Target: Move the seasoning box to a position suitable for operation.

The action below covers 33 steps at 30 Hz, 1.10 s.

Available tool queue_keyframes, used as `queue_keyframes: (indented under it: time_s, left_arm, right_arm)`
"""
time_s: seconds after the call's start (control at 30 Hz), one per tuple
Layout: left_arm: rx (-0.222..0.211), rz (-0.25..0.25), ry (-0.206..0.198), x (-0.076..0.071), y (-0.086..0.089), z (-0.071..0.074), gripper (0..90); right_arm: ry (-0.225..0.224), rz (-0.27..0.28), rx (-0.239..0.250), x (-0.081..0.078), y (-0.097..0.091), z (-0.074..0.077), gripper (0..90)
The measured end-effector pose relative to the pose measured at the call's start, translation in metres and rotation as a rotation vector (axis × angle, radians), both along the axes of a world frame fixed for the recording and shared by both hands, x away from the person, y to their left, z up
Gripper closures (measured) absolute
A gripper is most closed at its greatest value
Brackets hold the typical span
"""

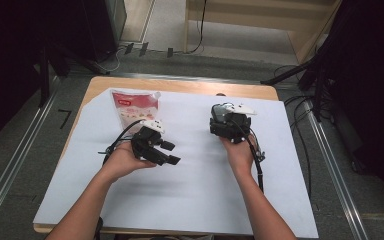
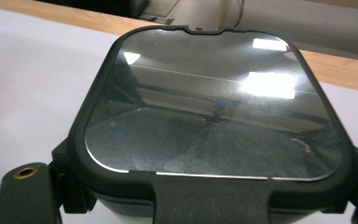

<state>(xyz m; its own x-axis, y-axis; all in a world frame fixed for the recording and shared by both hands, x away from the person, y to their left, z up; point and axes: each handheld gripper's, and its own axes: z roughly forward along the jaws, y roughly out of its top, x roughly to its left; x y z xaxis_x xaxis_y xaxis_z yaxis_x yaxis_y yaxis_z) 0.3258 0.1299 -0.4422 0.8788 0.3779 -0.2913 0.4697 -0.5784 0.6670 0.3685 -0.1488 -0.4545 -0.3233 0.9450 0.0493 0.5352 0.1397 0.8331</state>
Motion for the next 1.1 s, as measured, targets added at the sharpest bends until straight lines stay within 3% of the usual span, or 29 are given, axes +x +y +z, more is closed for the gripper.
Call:
queue_keyframes:
  time_s: [0.13,0.37,0.47,0.63,0.7,0.97,1.1]
  left_arm:
    - [0.013,-0.01,-0.002,0.0,-0.003,-0.002,38.4]
    - [0.04,-0.01,-0.003,0.001,-0.007,-0.004,38.5]
    - [0.027,-0.008,-0.004,0.0,-0.008,-0.004,38.5]
    - [0.046,-0.004,-0.044,-0.002,-0.011,-0.003,38.8]
    - [0.012,-0.003,-0.033,-0.001,-0.011,-0.001,39.1]
    - [0.043,0.005,-0.037,0.0,-0.009,-0.001,39.0]
    - [0.056,0.001,-0.043,0.0,-0.009,-0.001,38.9]
  right_arm:
    - [0.004,0.063,0.041,-0.012,-0.007,0.006,15.9]
    - [-0.016,0.165,0.044,-0.036,-0.016,0.012,15.9]
    - [-0.029,0.2,0.04,-0.047,-0.019,0.012,16.0]
    - [-0.041,0.265,0.022,-0.063,-0.016,0.0,15.9]
    - [-0.028,0.281,0.02,-0.069,-0.011,-0.008,15.9]
    - [-0.012,0.346,0.026,-0.074,0.002,-0.021,15.9]
    - [0.022,0.386,-0.015,-0.071,0.011,-0.038,16.0]
